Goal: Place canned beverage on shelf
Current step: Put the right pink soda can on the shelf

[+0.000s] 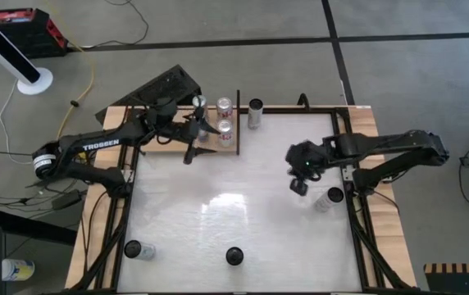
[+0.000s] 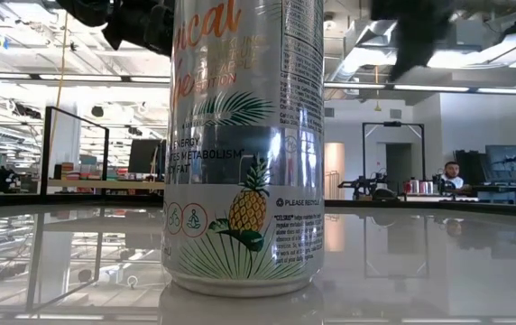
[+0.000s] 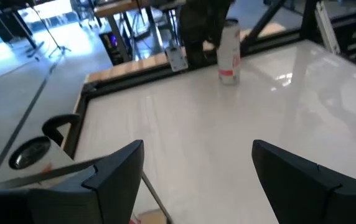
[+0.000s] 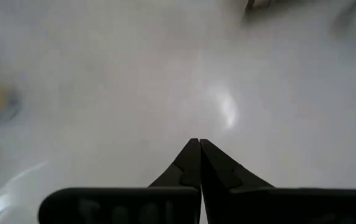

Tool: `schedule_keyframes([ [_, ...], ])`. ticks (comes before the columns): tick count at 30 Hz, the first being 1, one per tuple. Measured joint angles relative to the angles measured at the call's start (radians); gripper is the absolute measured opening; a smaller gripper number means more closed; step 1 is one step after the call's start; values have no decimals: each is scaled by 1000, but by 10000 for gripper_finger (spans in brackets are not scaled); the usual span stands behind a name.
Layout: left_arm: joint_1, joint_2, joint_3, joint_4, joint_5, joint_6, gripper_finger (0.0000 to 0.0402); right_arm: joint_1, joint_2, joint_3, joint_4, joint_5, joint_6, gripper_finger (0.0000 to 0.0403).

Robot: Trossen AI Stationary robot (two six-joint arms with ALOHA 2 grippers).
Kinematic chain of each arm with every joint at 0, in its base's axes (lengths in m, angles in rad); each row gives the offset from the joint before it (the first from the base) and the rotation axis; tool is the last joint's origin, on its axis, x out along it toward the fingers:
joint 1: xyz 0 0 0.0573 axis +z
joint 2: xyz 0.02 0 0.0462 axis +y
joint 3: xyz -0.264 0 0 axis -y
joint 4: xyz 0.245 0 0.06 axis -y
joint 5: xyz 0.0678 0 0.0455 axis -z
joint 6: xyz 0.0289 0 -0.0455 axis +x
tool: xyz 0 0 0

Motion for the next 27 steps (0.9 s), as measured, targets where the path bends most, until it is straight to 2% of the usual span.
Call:
schedule_keyframes([
  [3, -19, 0, 0, 0, -28, 37, 284, 53, 0, 23, -166, -114, 187, 32],
  [5, -26, 0, 0, 9, -35, 68, 284, 86, 0, 34, -250, -147, 277, 41],
  [13, -38, 0, 0, 67, -38, 90, 284, 100, 0, 56, -458, -150, 471, 99],
  [17, -38, 1, 0, 69, -38, 90, 284, 91, 0, 58, -546, -150, 527, 156],
  [22, -39, 7, -2, 64, -35, 71, 284, 91, 0, 58, -601, -154, 551, 251],
  [27, -44, 7, -2, 67, -33, 43, 284, 94, 0, 58, -601, -229, 553, 325],
])
